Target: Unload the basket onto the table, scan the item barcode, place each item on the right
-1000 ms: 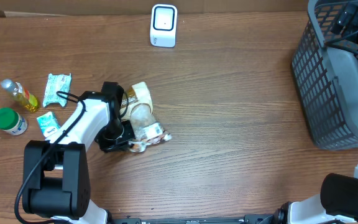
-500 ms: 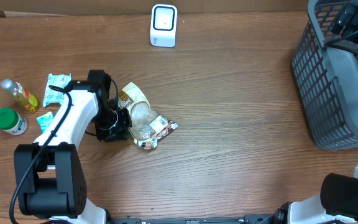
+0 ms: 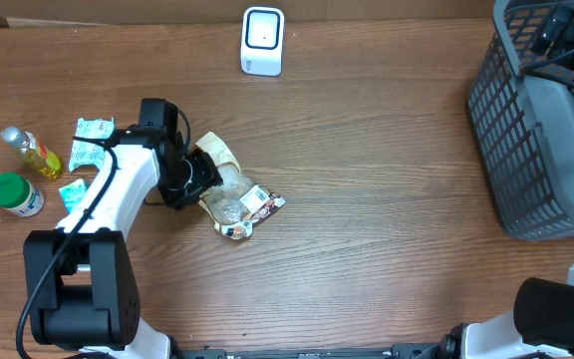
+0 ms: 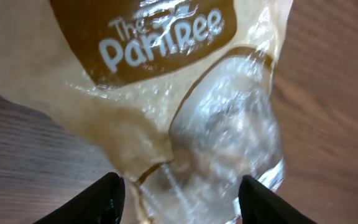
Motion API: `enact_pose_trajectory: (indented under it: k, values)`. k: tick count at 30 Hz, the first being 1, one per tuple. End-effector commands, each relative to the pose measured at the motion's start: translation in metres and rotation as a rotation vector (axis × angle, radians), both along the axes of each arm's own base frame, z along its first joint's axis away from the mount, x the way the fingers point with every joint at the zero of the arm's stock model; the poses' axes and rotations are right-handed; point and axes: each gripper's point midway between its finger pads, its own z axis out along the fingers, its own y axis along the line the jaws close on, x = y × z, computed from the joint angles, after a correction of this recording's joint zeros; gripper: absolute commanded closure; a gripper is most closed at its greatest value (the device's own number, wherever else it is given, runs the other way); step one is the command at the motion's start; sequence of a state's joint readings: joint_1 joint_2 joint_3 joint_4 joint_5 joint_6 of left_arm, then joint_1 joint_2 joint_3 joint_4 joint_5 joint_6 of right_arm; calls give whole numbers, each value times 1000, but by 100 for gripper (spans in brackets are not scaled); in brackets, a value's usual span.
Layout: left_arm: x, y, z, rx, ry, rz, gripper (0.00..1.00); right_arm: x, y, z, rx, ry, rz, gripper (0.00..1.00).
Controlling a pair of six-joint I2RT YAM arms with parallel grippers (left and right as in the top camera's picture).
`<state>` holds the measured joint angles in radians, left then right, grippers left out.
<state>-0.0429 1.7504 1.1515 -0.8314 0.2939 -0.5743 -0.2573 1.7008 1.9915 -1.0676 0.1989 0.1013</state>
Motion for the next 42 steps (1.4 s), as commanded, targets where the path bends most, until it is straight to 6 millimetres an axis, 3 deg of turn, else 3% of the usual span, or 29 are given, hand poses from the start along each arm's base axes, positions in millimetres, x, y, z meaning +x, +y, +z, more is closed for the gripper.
enact_pose_trajectory:
  k: [1,5,7,8,17,21,29,36,42]
  values:
    - [-6,-10,-4,0,24,79,36,-2,-1,12,-12,-30,-10,0]
    - [-11,-18,-7,6,28,53,33,-2,-1,12,-12,-30,-10,0]
    - [-12,-15,-9,33,34,61,18,-2,-1,12,-12,-30,-10,0]
    - [-13,-13,-10,50,37,70,16,-2,-1,12,-12,-30,-10,0]
    - [-18,-9,-13,70,57,85,19,-2,-1,12,-12,-30,-10,0]
    - [-24,-8,-25,68,83,164,23,-2,-1,12,-12,-30,-10,0]
    - [-17,-5,-42,69,28,210,23,-2,-1,12,-12,-30,-10,0]
    - [-36,1,-68,109,105,209,26,-2,-1,12,-12,-30,-10,0]
    - [-42,-2,-75,102,132,152,33,-2,-1,12,-11,-30,-10,0]
